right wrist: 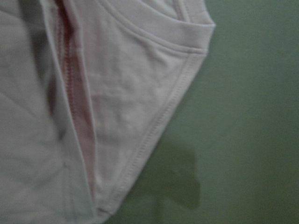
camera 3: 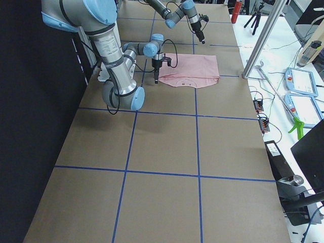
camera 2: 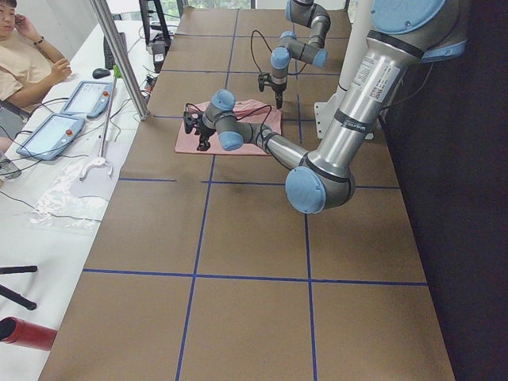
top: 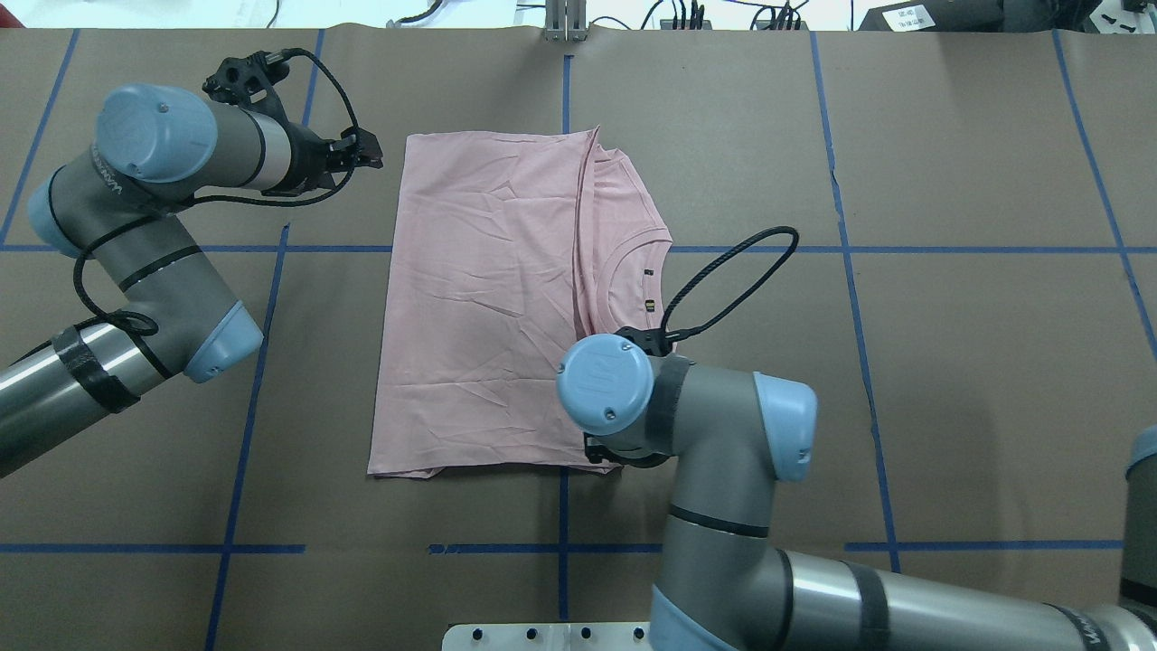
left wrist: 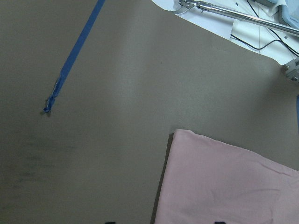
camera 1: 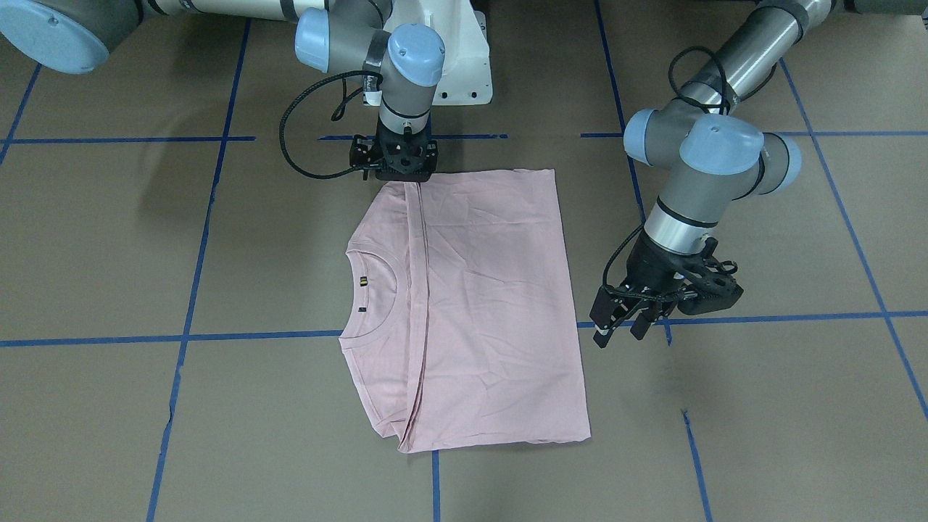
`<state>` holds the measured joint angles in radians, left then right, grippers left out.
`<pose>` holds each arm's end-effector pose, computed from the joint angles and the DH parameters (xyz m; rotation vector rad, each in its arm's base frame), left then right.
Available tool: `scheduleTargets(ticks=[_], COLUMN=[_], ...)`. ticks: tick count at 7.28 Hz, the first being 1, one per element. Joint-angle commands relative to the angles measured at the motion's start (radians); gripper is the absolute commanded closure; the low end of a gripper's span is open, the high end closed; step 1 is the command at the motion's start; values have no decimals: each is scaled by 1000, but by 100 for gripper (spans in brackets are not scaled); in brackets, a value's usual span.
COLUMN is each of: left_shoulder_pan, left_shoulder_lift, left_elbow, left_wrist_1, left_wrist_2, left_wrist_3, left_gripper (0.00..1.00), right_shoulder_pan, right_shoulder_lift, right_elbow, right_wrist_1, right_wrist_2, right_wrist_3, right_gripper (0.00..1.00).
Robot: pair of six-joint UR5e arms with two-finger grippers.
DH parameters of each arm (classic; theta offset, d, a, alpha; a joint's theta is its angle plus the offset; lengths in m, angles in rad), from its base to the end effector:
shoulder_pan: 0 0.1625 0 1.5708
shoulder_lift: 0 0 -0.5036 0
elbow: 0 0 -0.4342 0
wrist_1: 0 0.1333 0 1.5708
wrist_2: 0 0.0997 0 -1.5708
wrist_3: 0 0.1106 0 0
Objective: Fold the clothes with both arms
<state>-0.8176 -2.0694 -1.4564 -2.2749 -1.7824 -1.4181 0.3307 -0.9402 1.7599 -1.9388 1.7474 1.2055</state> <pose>0.4569 -0.6483 0.4039 0.3408 1.0586 -0.4808 -0.6539 -0.3449 0.3063 -0.0095 -0.4828 -0.0738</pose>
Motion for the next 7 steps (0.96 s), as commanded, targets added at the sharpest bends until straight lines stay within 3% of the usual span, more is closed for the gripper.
scheduleTargets(ticks=[1,3,5,7], left_shoulder_pan=[0,-2,-2,0], left_shoulder_lift=[0,0,2,2], left_elbow=[-4,-10,-15,-15], left_wrist_1=[0,0,0,0], left_wrist_2=[0,0,0,0], left_wrist_3=[-1,1,1,-1], left_gripper=[24,24,24,24], right_shoulder_pan=[10,31,53,74], right_shoulder_lift=[-115,-45,18,125], right_elbow=[154,116,-29,-156], right_wrist_1=[-57,-1,185,196], right_wrist_2=[-3,-6,-6,-5], right_wrist_3=[-52,-23,37,37], right_gripper=[0,0,0,0])
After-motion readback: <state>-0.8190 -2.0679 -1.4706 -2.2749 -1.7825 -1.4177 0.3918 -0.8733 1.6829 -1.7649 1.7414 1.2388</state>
